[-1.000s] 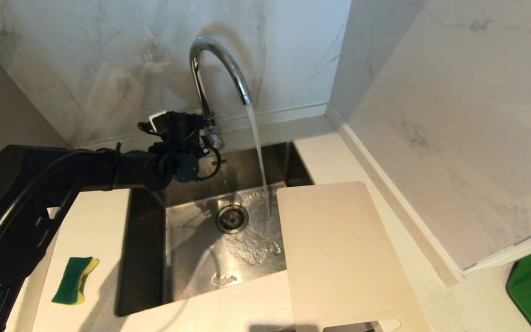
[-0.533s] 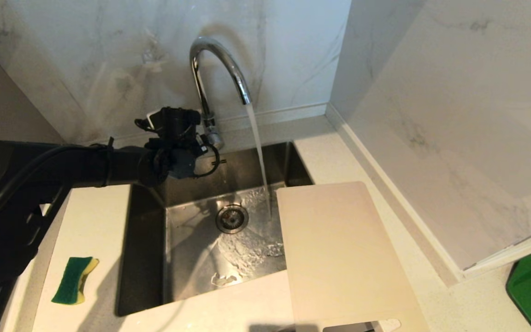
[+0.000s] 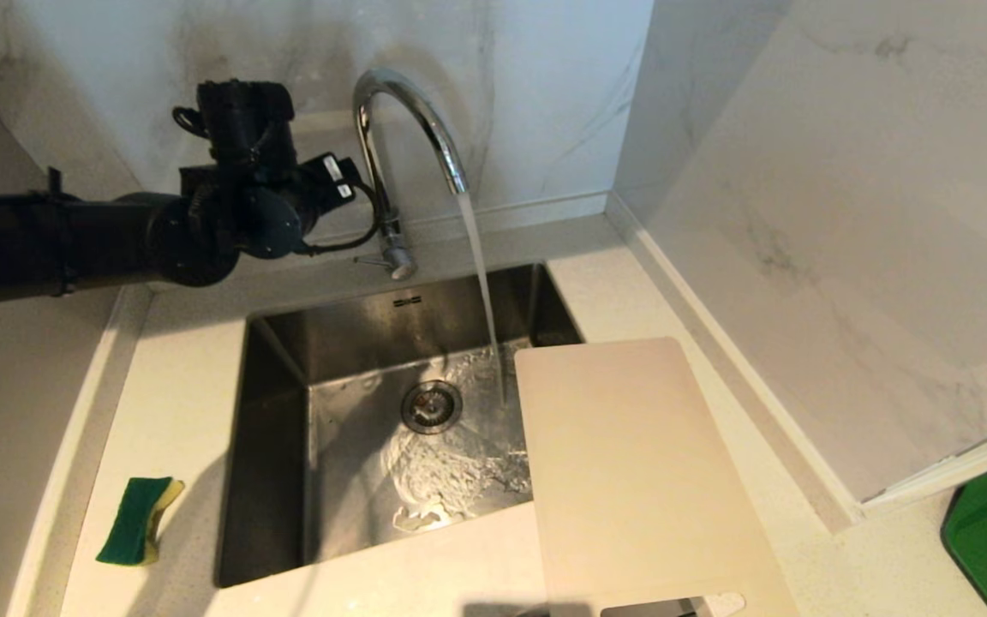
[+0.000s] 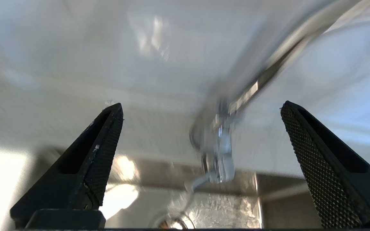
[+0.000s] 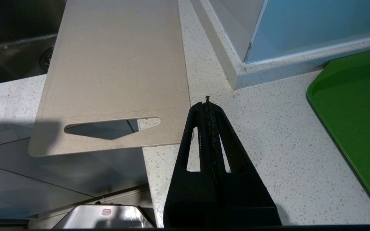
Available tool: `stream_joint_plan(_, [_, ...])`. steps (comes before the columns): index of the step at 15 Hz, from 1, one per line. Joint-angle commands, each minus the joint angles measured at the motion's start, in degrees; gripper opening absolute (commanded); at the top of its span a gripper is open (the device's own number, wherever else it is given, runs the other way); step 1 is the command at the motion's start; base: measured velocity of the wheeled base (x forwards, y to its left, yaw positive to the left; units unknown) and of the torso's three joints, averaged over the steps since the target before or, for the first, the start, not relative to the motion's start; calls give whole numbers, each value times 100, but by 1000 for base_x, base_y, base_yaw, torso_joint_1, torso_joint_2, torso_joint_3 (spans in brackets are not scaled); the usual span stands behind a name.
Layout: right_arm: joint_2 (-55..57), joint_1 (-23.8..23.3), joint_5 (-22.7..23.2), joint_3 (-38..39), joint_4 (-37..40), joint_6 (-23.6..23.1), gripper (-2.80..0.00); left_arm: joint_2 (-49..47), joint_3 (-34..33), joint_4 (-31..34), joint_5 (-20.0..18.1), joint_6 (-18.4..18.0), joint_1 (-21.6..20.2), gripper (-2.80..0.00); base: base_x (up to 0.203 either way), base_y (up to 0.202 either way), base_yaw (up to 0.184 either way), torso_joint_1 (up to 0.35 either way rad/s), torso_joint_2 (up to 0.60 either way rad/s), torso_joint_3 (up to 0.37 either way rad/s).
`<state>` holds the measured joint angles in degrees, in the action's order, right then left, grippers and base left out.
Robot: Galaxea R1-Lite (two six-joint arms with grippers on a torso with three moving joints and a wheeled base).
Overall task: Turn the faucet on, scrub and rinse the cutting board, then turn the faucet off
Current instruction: Pick up the cleaning cloth
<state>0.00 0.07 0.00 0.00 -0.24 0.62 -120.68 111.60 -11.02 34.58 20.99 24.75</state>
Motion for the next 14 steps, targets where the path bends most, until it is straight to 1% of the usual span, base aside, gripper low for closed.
stream_joint_plan(1, [0, 1, 0, 0, -2, -1, -280, 815, -28, 254, 1, -160, -4, 0, 0, 0, 0, 0, 0, 0])
stream_joint_plan(2, [0, 1, 0, 0, -2, -1, -280, 1120, -52, 671, -15, -238, -9, 0, 0, 0, 0, 0, 0, 0])
stream_joint_plan(3, [0, 1, 0, 0, -2, -1, -280, 1425, -85, 1171, -28, -299, -19, -280, 0, 0, 0, 0, 0, 0])
stream_joint_plan(5, [0, 1, 0, 0, -2, -1, -280, 2037, -289, 1988, -57, -376, -29, -280, 0, 0, 0, 0, 0, 0])
stream_joint_plan(6, [0, 1, 0, 0, -2, -1, -280, 2363, -554, 2281, -136, -444, -30, -280, 0, 0, 0, 0, 0, 0])
stream_joint_plan(7, [0, 1, 0, 0, -2, -1, -280, 2691, -873, 2515, -335, -538, -31, -280, 0, 0, 0, 0, 0, 0])
stream_joint_plan(8, [0, 1, 0, 0, -2, -1, -280, 3078, -1286, 2756, -626, -659, -33, -280, 0, 0, 0, 0, 0, 0])
stream_joint_plan(9, [0, 1, 0, 0, -2, -1, -280, 3500, -1749, 2967, -1003, -775, -59, -280, 0, 0, 0, 0, 0, 0])
stream_joint_plan(10, [0, 1, 0, 0, -2, -1, -280, 3819, -2209, 3117, -1344, -840, -147, -280, 0, 0, 0, 0, 0, 0])
stream_joint_plan(11, [0, 1, 0, 0, -2, -1, -280, 4076, -2758, 3213, -1555, -887, -302, -280, 0, 0, 0, 0, 0, 0])
stream_joint_plan(14, [0, 1, 0, 0, -2, -1, -280, 4661, -4374, 3341, -1750, -945, -869, -280, 0, 0, 0, 0, 0, 0])
